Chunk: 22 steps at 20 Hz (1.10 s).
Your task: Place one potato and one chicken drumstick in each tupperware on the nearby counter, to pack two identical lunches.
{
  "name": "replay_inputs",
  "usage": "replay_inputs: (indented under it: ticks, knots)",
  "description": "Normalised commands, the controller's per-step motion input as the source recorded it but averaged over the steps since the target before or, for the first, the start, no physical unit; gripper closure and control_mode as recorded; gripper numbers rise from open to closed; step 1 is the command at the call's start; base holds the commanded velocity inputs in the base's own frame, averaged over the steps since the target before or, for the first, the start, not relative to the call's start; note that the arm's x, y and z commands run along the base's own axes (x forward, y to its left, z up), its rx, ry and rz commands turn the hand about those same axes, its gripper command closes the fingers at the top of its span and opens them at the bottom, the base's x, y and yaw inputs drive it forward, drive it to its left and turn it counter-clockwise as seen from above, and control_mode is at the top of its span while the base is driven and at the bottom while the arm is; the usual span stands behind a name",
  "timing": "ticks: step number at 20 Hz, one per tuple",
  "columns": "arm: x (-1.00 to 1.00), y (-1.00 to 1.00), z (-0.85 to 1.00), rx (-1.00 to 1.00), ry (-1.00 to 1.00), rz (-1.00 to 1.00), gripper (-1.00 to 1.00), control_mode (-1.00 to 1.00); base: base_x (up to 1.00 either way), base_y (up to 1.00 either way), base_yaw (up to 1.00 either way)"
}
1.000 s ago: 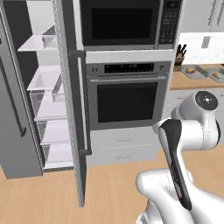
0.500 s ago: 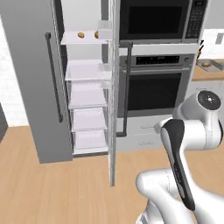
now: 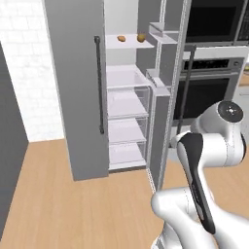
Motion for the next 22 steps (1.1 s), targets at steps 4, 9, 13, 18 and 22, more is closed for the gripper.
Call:
replay_inputs:
  ticks: [4,9,13,18,22]
  knots:
    - [0.0,0.0,0.0,0.0,0.0,0.0,-1.0,1.0,0.56,0.57,-0.16]
    - [0.0,0.0,0.0,0.0,0.0,0.0,-1.0,1.0,0.95,0.04,-0.14]
    - [0.0,0.0,0.0,0.0,0.0,0.0,-1.0,1.0,0.91,0.01,-0.1]
    - [0.0,0.0,0.0,0.0,0.0,0.0,-1.0,1.0,0.79,0.01,-0.1]
    - [0.0,0.0,0.0,0.0,0.0,0.0,-1.0,1.0,0.75,0.0,-0.08]
